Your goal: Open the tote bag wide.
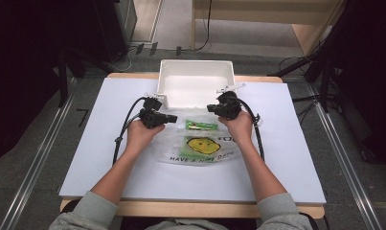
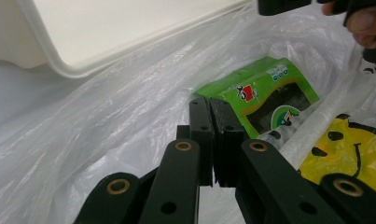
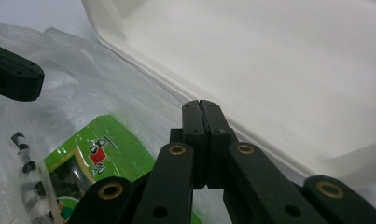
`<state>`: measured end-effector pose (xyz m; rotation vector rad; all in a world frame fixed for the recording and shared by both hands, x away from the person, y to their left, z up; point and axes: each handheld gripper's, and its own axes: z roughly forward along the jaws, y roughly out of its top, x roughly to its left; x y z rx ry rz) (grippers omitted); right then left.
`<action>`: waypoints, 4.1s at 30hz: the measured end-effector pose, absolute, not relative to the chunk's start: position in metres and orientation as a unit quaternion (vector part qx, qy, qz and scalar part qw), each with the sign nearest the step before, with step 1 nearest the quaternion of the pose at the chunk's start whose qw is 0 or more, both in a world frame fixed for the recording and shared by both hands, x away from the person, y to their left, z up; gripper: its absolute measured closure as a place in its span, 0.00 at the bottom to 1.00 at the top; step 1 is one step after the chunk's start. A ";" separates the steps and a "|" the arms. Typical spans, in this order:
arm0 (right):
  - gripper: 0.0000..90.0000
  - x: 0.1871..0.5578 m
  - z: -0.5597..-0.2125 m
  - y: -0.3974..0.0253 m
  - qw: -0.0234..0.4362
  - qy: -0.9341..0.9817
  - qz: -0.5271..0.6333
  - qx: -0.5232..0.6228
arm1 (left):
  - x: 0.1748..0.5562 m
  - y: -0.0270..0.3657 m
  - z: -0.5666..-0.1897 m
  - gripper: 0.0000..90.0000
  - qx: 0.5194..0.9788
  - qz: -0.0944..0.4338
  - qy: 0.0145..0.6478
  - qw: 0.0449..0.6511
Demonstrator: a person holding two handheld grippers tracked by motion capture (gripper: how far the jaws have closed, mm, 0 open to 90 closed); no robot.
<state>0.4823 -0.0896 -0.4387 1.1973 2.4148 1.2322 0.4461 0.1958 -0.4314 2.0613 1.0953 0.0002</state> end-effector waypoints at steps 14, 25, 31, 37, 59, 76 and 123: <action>1.00 0.494 -0.465 -0.075 0.061 0.839 0.363 0.401 | 0.439 0.184 -0.445 0.99 0.825 -0.010 0.427 0.370; 1.00 0.493 -0.470 -0.073 0.068 0.845 0.357 0.392 | 0.424 0.180 -0.450 0.98 0.831 -0.018 0.417 0.367; 1.00 0.491 -0.470 -0.072 0.075 0.846 0.356 0.390 | 0.416 0.178 -0.449 0.98 0.834 -0.023 0.412 0.366; 1.00 0.491 -0.471 -0.073 0.075 0.845 0.360 0.388 | 0.410 0.179 -0.447 0.98 0.835 -0.035 0.405 0.370; 1.00 0.490 -0.473 -0.074 0.084 0.846 0.368 0.377 | 0.382 0.185 -0.449 0.98 0.839 -0.061 0.375 0.389; 1.00 0.489 -0.472 -0.073 0.087 0.847 0.361 0.381 | 0.359 0.189 -0.453 0.98 0.856 -0.068 0.356 0.367; 1.00 0.488 -0.470 -0.065 0.094 0.831 0.356 0.417 | 0.303 0.213 -0.450 0.95 0.864 -0.102 0.330 0.366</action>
